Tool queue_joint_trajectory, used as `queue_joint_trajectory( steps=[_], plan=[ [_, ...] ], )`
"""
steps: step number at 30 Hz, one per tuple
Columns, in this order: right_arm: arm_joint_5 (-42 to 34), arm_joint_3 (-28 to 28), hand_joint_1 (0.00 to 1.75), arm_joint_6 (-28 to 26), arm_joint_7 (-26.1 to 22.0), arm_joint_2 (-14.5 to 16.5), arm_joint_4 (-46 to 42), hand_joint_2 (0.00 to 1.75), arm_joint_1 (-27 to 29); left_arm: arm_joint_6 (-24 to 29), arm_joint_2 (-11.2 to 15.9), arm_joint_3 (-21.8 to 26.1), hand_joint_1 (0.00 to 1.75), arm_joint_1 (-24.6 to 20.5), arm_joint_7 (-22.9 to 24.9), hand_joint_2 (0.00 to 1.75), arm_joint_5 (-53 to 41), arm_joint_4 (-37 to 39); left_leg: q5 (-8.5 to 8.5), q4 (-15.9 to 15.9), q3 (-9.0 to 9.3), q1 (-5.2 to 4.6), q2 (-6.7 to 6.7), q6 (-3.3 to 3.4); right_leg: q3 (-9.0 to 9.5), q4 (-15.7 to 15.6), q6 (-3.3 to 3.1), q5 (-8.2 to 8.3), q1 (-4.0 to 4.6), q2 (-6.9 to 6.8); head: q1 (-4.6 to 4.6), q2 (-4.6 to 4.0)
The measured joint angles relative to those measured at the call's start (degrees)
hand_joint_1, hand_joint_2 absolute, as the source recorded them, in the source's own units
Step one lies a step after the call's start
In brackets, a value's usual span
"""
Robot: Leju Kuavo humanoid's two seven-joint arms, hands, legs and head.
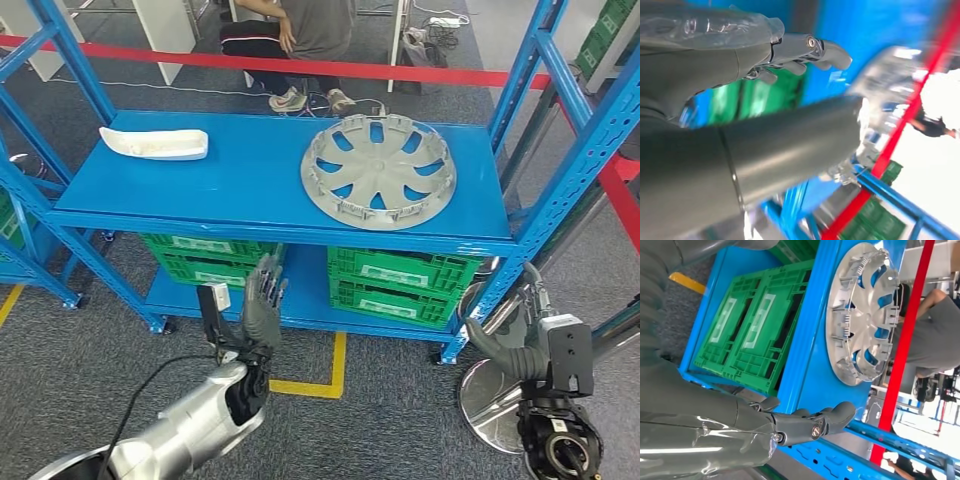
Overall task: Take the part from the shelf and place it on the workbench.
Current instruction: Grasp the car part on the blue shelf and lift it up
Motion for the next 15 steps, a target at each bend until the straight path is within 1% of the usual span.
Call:
queue_joint_trajectory(
  steps=[2,4,11,15],
  plan=[
    [-0.1,-0.2,0.00,0.8,0.9,0.0,-0.1,1.75,0.1,4.1,0.4,0.0,0.00,0.0,-0.4,1.75,-8.1,-1.7,0.00,0.0,0.00,0.00,0.00,0.00,0.00,0.0,0.00,0.00,0.00,0.01,-0.01,0.00],
    [-0.3,-0.3,0.00,1.4,1.4,0.0,-0.2,1.75,0.1,6.2,0.8,0.0,0.00,0.0,-0.5,1.75,-12.7,-3.1,0.00,0.0,0.00,0.00,0.00,0.00,0.00,0.0,0.00,0.00,0.00,0.01,0.00,0.00],
    [-0.4,-0.6,0.00,1.9,1.8,0.0,-0.2,1.75,0.3,7.0,1.7,-0.2,0.00,0.1,-0.5,1.75,-14.7,-6.1,0.00,0.0,-0.01,0.00,0.00,0.00,0.00,0.0,0.00,0.00,0.00,0.01,0.00,0.00],
    [-0.5,-0.6,0.00,3.5,3.1,0.0,-0.2,1.75,0.1,6.8,1.8,-0.2,0.00,0.6,-0.4,1.75,-16.2,-7.4,0.00,0.0,-0.01,0.00,0.00,0.00,0.01,0.0,0.00,0.00,0.00,0.01,0.01,0.00]
  ],
)
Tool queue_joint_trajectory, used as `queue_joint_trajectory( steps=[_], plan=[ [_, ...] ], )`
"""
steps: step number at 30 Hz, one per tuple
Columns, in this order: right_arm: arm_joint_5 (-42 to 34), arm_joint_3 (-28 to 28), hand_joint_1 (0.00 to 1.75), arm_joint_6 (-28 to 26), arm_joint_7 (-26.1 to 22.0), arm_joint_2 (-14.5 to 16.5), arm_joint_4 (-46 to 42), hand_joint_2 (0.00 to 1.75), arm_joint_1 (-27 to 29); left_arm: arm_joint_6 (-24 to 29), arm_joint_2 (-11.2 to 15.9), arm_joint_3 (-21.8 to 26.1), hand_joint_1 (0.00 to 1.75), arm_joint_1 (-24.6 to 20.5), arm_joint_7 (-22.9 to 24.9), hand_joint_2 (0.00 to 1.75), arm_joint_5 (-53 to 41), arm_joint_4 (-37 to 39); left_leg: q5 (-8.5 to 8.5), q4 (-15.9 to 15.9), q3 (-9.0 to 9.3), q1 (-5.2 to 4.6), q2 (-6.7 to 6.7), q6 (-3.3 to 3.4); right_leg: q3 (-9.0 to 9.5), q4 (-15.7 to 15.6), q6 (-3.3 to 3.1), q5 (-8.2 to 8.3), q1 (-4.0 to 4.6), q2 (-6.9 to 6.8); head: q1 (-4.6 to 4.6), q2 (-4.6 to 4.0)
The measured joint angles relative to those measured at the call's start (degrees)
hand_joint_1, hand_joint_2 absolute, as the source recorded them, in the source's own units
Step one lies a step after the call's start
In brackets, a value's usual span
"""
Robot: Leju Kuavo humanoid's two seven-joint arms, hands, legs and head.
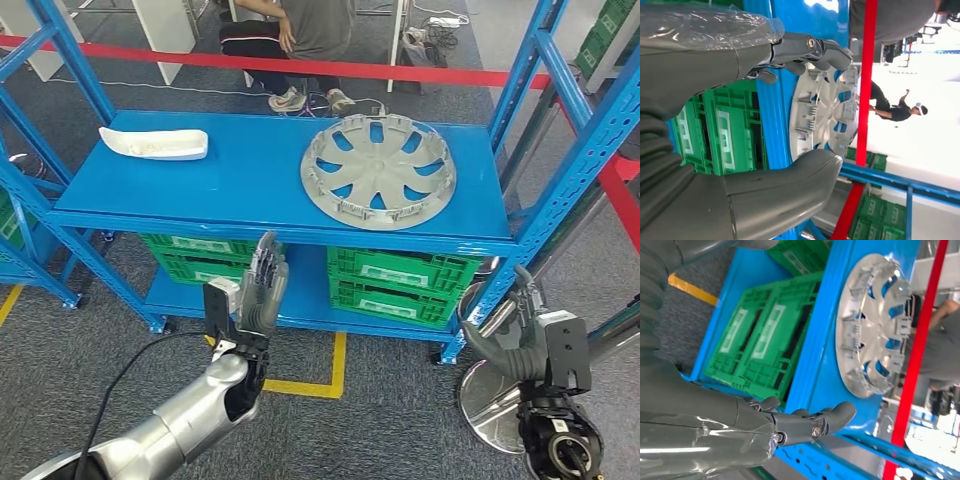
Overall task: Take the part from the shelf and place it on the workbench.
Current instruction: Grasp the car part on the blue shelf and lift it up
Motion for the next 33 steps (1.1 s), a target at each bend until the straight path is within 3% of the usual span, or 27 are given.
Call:
queue_joint_trajectory(
  steps=[5,12,15,21,25,29,33],
  plan=[
    [6.1,0.3,0.00,2.2,6.2,-0.1,0.0,1.75,-1.6,-0.3,0.2,0.1,0.00,0.6,1.0,1.75,-1.4,-1.6,0.00,0.0,0.00,0.00,0.00,0.00,0.00,0.0,0.00,0.00,0.00,0.00,-0.01,0.00],
    [31.0,1.8,0.00,8.4,19.1,-2.1,0.0,1.75,-5.2,-1.7,0.4,0.9,0.00,1.8,2.3,1.75,-3.3,-3.3,0.02,0.0,0.00,0.00,0.00,0.01,0.00,0.0,0.00,0.01,0.00,0.00,0.01,0.00],
    [35.4,2.2,0.00,9.7,20.4,-2.5,0.0,1.75,-6.0,-1.9,0.4,1.0,0.00,2.0,2.5,1.75,-3.4,-3.7,0.02,0.0,0.00,0.00,0.00,0.01,0.00,0.0,0.00,0.01,0.00,0.00,0.00,0.00],
    [36.5,2.6,0.00,10.0,20.7,-2.8,-0.1,1.75,-6.4,-2.0,0.4,1.1,0.00,2.2,2.7,1.75,-3.4,-3.9,0.02,0.0,0.00,0.00,0.00,0.01,0.00,0.0,0.00,0.01,0.00,0.00,0.00,0.00],
    [29.2,3.4,0.00,7.9,17.2,-3.2,-0.5,1.75,-6.4,-2.3,0.4,1.6,0.00,2.6,4.2,0.00,-3.5,-4.8,0.02,0.0,0.00,0.00,0.00,0.01,0.00,0.0,0.00,0.01,0.00,-0.01,0.00,0.00],
    [16.5,3.1,0.00,3.0,10.6,-2.9,-0.5,1.75,-5.3,-2.3,0.4,1.6,0.00,2.6,5.1,0.00,-3.5,-4.9,0.02,0.0,0.00,0.00,0.00,0.01,0.00,0.0,0.00,0.01,0.00,-0.01,0.00,0.00],
    [11.4,3.1,0.00,0.6,7.0,-2.6,-0.5,1.75,-4.6,-2.2,0.4,1.6,0.00,2.6,5.2,0.00,-3.5,-5.0,0.02,0.0,0.00,0.00,0.00,0.01,0.00,0.0,0.00,0.01,0.00,-0.01,0.00,0.00]
  ],
)
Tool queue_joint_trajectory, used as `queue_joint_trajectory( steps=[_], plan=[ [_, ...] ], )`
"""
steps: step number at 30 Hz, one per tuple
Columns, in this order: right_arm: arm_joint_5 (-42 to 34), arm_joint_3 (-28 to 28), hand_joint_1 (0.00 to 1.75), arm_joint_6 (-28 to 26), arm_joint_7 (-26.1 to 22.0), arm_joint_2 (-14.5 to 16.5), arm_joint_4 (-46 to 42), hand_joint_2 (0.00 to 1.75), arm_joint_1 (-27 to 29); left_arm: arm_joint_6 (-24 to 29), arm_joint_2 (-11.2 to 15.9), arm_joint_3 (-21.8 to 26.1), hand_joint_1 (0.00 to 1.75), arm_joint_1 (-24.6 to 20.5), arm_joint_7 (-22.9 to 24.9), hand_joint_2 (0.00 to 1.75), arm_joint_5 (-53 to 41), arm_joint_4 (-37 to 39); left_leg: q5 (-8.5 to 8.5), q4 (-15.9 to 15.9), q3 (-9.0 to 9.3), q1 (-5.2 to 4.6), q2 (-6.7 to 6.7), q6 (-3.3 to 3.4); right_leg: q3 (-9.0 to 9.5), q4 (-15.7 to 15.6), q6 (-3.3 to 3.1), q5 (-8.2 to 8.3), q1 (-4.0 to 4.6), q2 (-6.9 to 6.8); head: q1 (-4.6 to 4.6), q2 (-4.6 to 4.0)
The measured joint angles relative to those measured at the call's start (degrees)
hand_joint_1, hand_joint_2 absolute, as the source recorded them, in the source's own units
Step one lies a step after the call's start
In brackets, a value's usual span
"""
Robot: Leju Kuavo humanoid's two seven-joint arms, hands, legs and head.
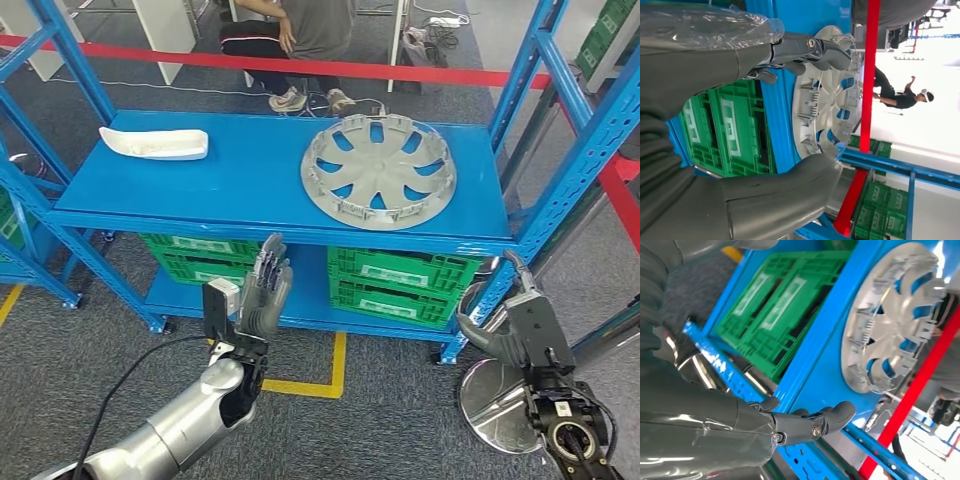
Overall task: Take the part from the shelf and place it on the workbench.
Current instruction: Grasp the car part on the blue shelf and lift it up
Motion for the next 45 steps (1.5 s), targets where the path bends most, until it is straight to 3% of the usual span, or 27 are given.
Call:
queue_joint_trajectory(
  steps=[11,31,45],
  plan=[
    [-5.6,0.3,0.00,-0.9,-6.7,0.8,-0.5,1.75,0.3,-0.7,0.0,0.0,0.00,-0.1,-0.1,0.00,0.1,-0.1,0.00,0.0,0.00,0.00,0.00,0.00,0.00,0.0,0.00,0.00,0.00,0.01,0.00,0.00],
    [-5.5,1.2,0.00,-1.8,-6.8,1.2,-1.8,1.75,0.4,-1.5,-0.3,0.0,0.00,-0.1,-0.2,0.00,-0.3,0.0,0.00,0.0,0.01,0.00,0.00,0.00,-0.02,0.0,0.00,0.00,0.00,0.01,0.00,0.00],
    [-6.1,-2.5,0.00,-3.9,-6.5,0.4,-5.0,1.75,5.8,-3.7,-2.8,-0.3,0.00,-3.4,-1.7,0.00,0.6,3.6,-0.01,0.0,0.00,-0.01,0.04,0.00,-0.06,0.0,0.01,0.02,-0.01,0.07,0.02,0.00]
  ],
)
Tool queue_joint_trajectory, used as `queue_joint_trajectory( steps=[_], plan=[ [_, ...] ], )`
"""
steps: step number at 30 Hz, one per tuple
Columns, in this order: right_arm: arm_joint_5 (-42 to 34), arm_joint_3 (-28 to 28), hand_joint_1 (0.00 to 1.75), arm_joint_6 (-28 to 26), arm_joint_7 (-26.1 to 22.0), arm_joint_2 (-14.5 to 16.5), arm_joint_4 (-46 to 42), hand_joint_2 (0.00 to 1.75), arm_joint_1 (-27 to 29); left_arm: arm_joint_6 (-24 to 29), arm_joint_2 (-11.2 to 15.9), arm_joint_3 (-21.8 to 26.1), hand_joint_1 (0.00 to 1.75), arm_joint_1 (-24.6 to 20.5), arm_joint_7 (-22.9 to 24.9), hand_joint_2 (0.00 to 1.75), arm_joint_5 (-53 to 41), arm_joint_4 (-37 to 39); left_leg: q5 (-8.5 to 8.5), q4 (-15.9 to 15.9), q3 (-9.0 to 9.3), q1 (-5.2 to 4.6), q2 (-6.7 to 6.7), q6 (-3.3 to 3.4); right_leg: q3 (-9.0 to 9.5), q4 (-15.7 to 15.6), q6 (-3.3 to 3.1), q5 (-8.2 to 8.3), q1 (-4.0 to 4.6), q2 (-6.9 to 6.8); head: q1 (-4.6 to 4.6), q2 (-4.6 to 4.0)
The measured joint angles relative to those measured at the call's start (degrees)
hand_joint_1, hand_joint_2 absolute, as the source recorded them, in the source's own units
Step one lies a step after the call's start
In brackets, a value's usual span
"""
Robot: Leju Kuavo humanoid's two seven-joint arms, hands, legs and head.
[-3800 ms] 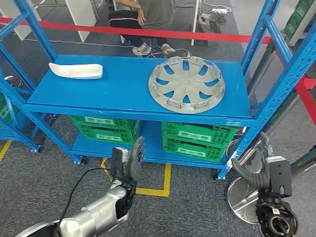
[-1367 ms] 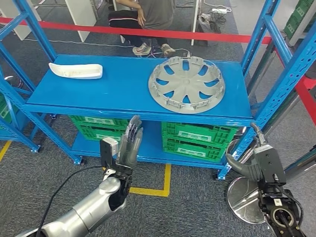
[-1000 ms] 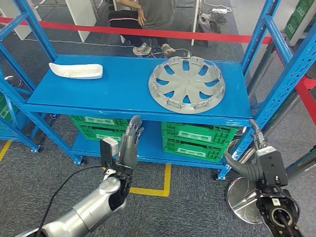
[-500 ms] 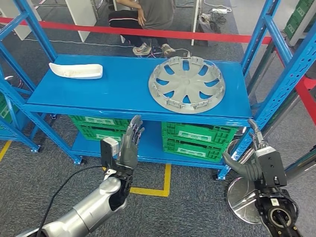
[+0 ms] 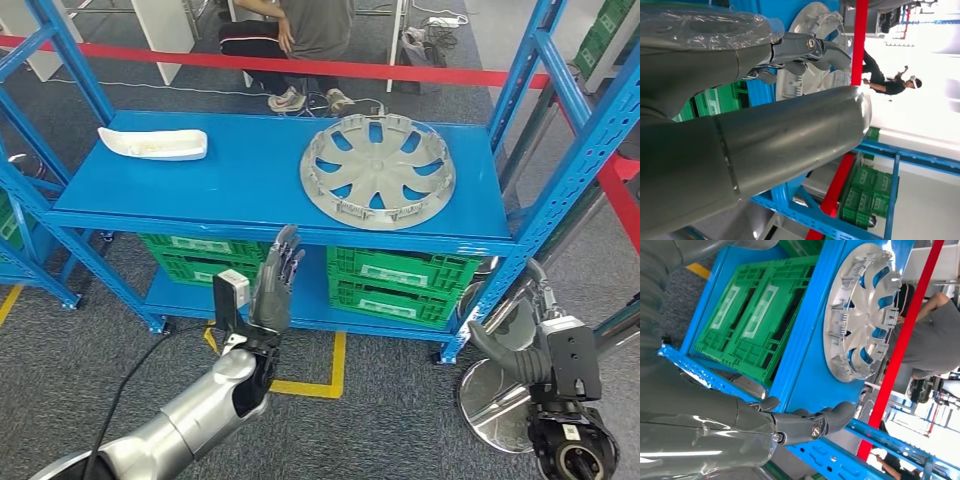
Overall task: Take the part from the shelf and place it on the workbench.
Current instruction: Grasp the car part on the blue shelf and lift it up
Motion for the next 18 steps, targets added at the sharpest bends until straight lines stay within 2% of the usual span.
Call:
queue_joint_trajectory(
  steps=[6,11,18],
  plan=[
    [0.3,-0.2,0.00,0.3,0.9,0.0,-0.2,1.75,-0.1,-0.5,-0.7,-0.5,0.00,-0.5,-0.1,0.00,0.4,1.4,0.00,0.0,-0.01,0.01,0.00,0.00,0.02,0.0,0.00,0.00,0.00,0.00,-0.01,0.00],
    [0.1,0.7,0.00,1.0,2.5,0.1,-0.2,1.75,-1.5,1.0,-0.7,-0.6,0.00,0.0,-0.6,0.00,0.5,1.6,0.01,0.0,-0.04,0.01,-0.01,0.00,0.04,0.0,0.00,0.00,0.00,-0.01,-0.01,0.00],
    [-0.6,2.2,0.00,3.4,1.0,1.3,0.7,1.75,-3.6,3.8,-0.1,-0.6,0.00,1.2,-0.6,0.00,0.8,1.4,0.01,0.0,-0.06,0.01,-0.04,0.00,0.03,0.0,0.00,0.00,0.01,-0.06,0.00,0.00]
  ],
)
